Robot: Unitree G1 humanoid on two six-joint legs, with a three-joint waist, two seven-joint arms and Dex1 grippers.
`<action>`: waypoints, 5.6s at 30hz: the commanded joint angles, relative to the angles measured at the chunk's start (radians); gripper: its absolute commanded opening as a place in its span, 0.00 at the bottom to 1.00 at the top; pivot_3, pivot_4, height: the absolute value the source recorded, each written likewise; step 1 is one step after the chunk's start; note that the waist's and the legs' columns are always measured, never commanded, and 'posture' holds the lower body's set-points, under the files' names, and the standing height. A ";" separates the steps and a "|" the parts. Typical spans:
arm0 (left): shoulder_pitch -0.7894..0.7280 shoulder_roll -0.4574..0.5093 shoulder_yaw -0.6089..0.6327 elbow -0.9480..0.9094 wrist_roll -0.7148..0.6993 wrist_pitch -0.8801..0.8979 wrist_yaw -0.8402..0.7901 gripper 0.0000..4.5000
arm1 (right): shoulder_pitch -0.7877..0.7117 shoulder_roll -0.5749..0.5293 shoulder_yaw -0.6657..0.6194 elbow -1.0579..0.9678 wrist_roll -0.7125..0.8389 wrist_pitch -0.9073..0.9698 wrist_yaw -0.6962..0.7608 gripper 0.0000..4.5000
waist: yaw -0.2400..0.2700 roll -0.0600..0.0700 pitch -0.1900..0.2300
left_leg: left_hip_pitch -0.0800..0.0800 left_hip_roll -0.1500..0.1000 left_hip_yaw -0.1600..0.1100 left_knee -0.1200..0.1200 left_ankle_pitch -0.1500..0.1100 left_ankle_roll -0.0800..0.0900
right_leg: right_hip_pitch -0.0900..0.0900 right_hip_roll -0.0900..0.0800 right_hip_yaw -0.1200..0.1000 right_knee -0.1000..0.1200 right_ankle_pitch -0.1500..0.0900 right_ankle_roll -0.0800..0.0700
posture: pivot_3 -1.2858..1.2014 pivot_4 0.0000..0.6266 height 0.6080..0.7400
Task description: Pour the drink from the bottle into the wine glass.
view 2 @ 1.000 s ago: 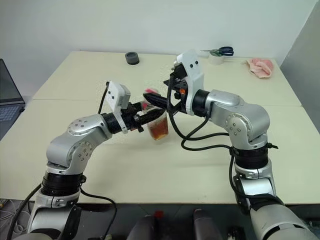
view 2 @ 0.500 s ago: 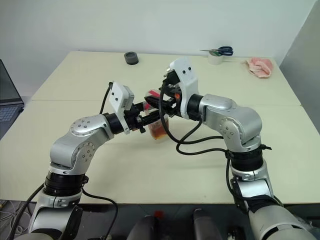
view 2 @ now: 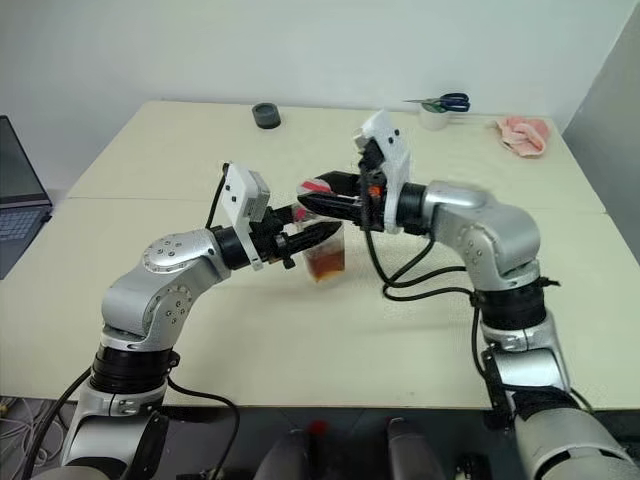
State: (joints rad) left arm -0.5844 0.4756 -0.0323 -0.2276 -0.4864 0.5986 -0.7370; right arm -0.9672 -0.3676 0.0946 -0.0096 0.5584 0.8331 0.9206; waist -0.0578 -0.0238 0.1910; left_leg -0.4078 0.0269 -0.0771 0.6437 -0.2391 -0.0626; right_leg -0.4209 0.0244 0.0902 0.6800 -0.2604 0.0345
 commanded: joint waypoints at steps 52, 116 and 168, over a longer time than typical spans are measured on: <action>-0.014 -0.050 -0.020 0.004 0.057 -0.054 0.018 0.42 | 0.059 0.059 -0.063 -0.211 0.010 0.106 -0.271 0.42 | 0.000 0.000 0.000 | 0.000 0.000 0.000 0.001 0.000 0.000 | 0.000 0.000 0.000 0.001 0.001 -0.001 | 0.52 0.24 1.00; -0.032 -0.067 -0.060 0.054 0.046 -0.082 -0.073 0.42 | 0.147 -0.063 -0.052 -0.343 0.070 0.114 -0.183 0.42 | 0.001 0.000 0.000 | 0.002 0.000 0.001 0.001 0.000 0.000 | 0.001 0.001 0.002 0.001 0.000 0.001 | 0.52 0.24 1.00; -0.046 -0.091 -0.076 0.058 0.057 -0.078 -0.072 0.41 | 0.139 -0.057 -0.085 -0.342 0.022 0.121 -0.259 1.00 | 0.001 0.000 0.000 | 0.003 0.001 0.002 0.002 0.000 0.000 | 0.001 0.001 0.004 0.002 0.000 0.001 | 0.52 0.24 1.00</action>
State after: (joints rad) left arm -0.6031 0.3895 -0.1176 -0.1506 -0.4278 0.5536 -0.8002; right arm -0.8256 -0.4274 0.0153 -0.3295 0.5784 0.9560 0.6836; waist -0.0568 -0.0237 0.1911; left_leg -0.4049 0.0275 -0.0747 0.6452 -0.2389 -0.0624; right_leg -0.4195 0.0257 0.0945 0.6819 -0.2606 0.0354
